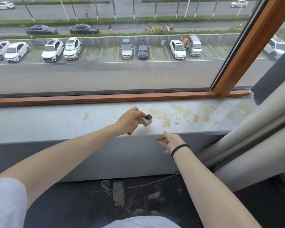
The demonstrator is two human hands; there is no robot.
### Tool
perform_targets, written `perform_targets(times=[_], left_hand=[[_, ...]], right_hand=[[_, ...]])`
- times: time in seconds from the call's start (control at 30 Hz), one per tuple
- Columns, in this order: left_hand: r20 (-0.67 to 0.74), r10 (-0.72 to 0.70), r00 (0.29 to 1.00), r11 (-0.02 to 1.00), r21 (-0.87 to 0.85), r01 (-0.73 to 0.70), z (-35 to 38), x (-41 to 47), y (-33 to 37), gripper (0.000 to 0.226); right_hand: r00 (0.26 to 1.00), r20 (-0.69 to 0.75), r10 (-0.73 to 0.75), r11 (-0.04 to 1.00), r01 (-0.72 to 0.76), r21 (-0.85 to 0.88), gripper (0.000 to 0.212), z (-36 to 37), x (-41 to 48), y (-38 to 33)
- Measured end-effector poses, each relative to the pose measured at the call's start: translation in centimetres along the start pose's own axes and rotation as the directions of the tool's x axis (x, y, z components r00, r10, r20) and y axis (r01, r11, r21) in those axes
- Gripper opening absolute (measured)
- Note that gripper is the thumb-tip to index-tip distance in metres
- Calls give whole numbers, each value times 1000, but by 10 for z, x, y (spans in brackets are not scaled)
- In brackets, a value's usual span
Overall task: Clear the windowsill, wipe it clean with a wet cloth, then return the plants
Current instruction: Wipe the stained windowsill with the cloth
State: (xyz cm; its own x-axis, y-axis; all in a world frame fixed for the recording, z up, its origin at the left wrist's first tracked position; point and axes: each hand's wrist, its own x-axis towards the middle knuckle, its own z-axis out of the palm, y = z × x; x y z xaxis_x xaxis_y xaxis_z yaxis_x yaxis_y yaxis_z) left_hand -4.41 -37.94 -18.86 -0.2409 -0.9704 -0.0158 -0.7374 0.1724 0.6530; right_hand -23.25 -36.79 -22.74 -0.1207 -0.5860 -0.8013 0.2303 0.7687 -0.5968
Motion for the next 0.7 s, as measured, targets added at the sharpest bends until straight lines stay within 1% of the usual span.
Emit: perform_targets(times=[0.07, 0.1, 0.37, 0.5, 0.57, 0.63, 0.7], left_hand=[[44, -10, 999, 1000, 14, 10, -5, 17, 1, 33], [54, -7, 998, 999, 49, 4, -7, 26, 1, 34], [-57, 16, 998, 958, 288, 1, 3, 107, 5, 39], [-24, 52, 998, 910, 413, -37, 24, 116, 6, 41], [-50, 73, 996, 900, 434, -44, 34, 110, 3, 44], [-85, 62, 994, 911, 412, -21, 38, 104, 6, 48], [-21, 82, 996, 913, 402, -67, 41, 101, 4, 51]], right_hand=[[1000, -12, -6, 1000, 5, -15, 30, -1, 3, 1], [1000, -13, -10, 1000, 9, -23, 29, -1, 5, 1], [1000, -18, 25, 999, -25, -20, 25, -1, 13, -2], [1000, -11, 18, 1000, -19, -15, 25, -1, 13, -3], [1000, -9, 11, 1000, -11, -21, 25, -1, 15, -2], [1000, -4, 6, 1000, -6, -19, 25, -2, 17, -1], [1000, -1, -10, 1000, 10, -4, 25, -1, 19, 0]])
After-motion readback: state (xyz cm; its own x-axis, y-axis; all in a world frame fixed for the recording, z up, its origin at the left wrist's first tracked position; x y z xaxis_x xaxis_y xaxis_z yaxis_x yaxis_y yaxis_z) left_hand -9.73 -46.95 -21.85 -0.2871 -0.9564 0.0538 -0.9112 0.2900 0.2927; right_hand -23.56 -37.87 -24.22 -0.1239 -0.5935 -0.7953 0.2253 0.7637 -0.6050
